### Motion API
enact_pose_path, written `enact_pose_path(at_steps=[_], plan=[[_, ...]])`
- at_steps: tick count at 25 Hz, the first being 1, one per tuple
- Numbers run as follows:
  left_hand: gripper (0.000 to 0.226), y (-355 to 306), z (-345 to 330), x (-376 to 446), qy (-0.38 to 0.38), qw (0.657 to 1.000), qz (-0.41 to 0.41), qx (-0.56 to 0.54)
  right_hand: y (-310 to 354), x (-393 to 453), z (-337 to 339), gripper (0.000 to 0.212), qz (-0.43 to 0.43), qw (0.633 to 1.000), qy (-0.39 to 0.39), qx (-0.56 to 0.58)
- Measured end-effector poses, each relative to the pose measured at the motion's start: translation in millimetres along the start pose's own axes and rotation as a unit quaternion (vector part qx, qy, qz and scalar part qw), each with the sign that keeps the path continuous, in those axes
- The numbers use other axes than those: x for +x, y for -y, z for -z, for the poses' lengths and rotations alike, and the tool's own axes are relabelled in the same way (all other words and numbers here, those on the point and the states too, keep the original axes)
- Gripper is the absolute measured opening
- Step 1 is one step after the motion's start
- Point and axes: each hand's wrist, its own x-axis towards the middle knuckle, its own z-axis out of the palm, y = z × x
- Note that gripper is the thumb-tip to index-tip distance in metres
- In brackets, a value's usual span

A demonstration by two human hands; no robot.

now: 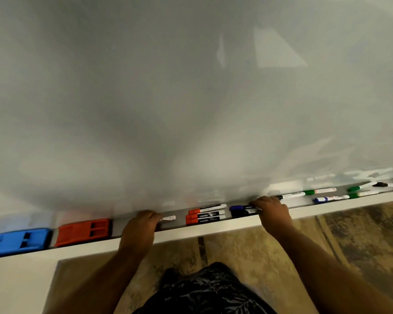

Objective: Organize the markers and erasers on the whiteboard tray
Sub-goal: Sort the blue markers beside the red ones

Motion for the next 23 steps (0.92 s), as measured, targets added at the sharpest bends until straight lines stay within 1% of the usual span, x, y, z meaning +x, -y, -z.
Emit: enact_pose_path(at_steps=[4,7,9,11,12,14,16,18,20,23], plan=[[0.040,1,-7,5,-0.015,1.000,-0.014,-0.002,-9,10,6,0.042,0.035,0.999,-0.008,-0.002],[0.029,-13,-7,7,-0.056,0.996,-0.068,0.009,-21,11,-1,0.033,0.060,0.998,-0.014,0.006],[0.030,-37,-7,9,-0.076,0.992,-0.099,0.013,-33,12,-6,0.029,0.065,0.997,-0.024,0.038],[0.037,-60,-7,13,-0.076,0.990,-0.119,0.011,-40,14,-10,0.027,0.081,0.991,-0.041,0.097],[0.041,-72,-7,17,-0.074,0.989,-0.129,0.013,-43,14,-13,0.026,0.094,0.983,-0.048,0.147],[0.042,-95,-8,27,-0.070,0.989,-0.134,0.005,-50,13,-17,0.023,0.117,0.956,-0.040,0.264],[0.039,-118,-10,34,-0.062,0.991,-0.120,-0.023,-61,14,-21,0.019,0.130,0.934,-0.031,0.331],[0.037,-139,-14,40,-0.052,0.991,-0.114,-0.049,-74,18,-24,0.020,0.146,0.934,-0.029,0.326],[0.036,-157,-19,45,-0.044,0.991,-0.108,-0.063,-85,23,-27,0.021,0.165,0.944,-0.037,0.282],[0.041,-183,-25,50,-0.039,0.991,-0.085,-0.095,-98,33,-28,0.019,0.190,0.951,-0.047,0.241]])
